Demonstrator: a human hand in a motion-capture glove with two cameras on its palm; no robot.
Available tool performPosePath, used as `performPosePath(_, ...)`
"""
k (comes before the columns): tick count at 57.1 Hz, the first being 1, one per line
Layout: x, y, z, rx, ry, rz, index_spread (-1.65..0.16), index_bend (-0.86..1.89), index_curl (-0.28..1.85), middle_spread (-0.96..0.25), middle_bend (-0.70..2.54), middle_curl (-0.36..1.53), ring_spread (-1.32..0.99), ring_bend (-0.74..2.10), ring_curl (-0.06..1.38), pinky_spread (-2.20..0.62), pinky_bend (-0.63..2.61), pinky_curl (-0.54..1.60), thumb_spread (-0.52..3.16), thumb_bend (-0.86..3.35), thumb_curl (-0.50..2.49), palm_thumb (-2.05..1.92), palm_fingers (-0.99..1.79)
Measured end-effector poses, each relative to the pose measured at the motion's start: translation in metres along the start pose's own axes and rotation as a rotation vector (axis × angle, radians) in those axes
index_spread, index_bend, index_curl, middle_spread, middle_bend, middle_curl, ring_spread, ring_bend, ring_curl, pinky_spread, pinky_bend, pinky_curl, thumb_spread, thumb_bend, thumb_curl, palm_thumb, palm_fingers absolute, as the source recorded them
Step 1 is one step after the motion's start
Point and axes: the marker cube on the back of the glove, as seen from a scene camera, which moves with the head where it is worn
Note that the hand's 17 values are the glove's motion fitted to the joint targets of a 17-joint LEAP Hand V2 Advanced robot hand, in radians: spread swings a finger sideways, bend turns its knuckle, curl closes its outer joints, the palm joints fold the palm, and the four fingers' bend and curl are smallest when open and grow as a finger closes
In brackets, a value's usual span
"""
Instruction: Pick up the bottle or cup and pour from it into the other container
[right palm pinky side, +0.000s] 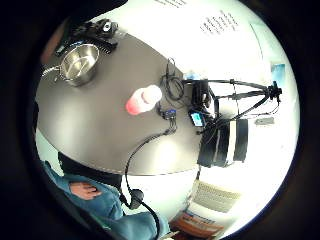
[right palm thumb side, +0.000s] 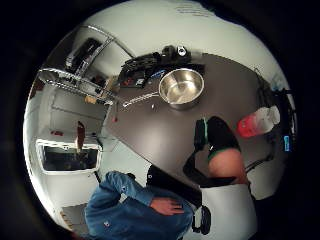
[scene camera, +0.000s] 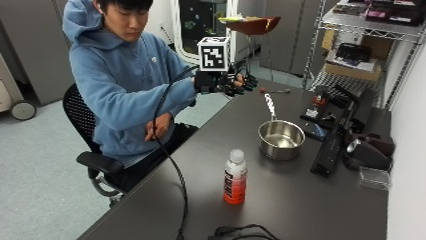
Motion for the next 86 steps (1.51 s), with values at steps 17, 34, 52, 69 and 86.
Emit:
performPosePath(17, -0.026, -0.012, -0.007, -0.069, -0.032, -0.039, -0.36, 0.17, 0.18, 0.01, 0.19, 0.16, 0.09, 0.28, 0.14, 0.22, 0.46, 0.16, 0.87, 0.28, 0.28, 0.69, 0.2)
performPosePath(34, -0.016, -0.006, -0.015, -0.074, -0.049, -0.051, -0.39, 0.16, 0.23, 0.01, 0.19, 0.23, 0.11, 0.29, 0.19, 0.24, 0.48, 0.19, 0.98, 0.15, 0.38, 0.75, 0.17)
performPosePath(52, 0.043, 0.014, -0.026, -0.099, -0.001, -0.007, -0.39, 0.16, 0.26, 0.01, 0.19, 0.27, 0.12, 0.29, 0.22, 0.25, 0.5, 0.21, 1.02, 0.04, 0.44, 0.8, 0.15)
performPosePath(69, 0.117, 0.027, -0.022, -0.132, -0.03, 0.082, -0.4, 0.16, 0.27, 0.01, 0.19, 0.29, 0.12, 0.3, 0.24, 0.25, 0.5, 0.23, 1.04, -0.02, 0.47, 0.81, 0.14)
performPosePath(86, 0.18, 0.047, -0.006, -0.035, -0.067, 0.11, -0.39, 0.14, 0.26, 0.02, 0.19, 0.3, 0.12, 0.32, 0.26, 0.25, 0.51, 0.24, 1.05, -0.03, 0.46, 0.72, 0.12)
